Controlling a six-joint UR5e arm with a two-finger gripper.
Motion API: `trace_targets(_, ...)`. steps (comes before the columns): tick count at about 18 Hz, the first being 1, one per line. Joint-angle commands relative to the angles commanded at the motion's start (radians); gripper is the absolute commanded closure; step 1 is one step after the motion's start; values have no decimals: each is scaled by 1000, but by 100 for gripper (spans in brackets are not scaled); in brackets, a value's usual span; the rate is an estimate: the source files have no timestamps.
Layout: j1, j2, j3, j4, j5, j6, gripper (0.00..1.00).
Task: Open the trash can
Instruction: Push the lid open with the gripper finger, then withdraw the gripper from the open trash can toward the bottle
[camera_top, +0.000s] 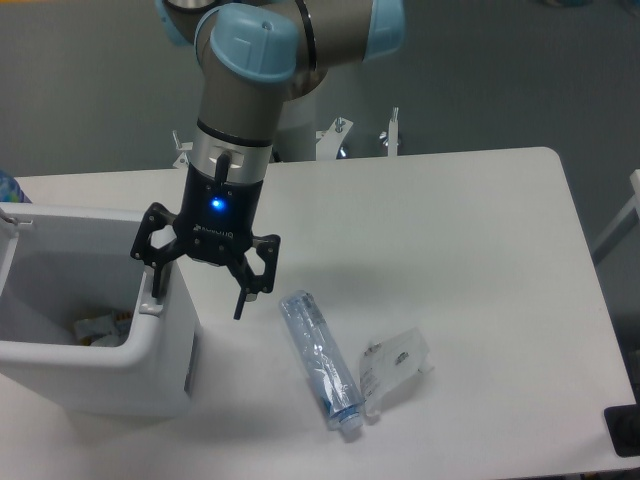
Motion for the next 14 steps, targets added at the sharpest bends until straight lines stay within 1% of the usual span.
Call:
trace_targets(2,8,-3,21,0,0,0,0)
trace_targets(3,24,-3,29,0,0,2,0)
trace_targets(6,121,-5,26,3,2,20,0)
trace_targets(9,216,-26,20,3,9,121,0)
trace_targets(11,283,-38,17,0,66,198,0)
trace_targets(13,310,-58,17,-2,104,250,0)
trace_targets(14,354,-93,17,-2,147,315,0)
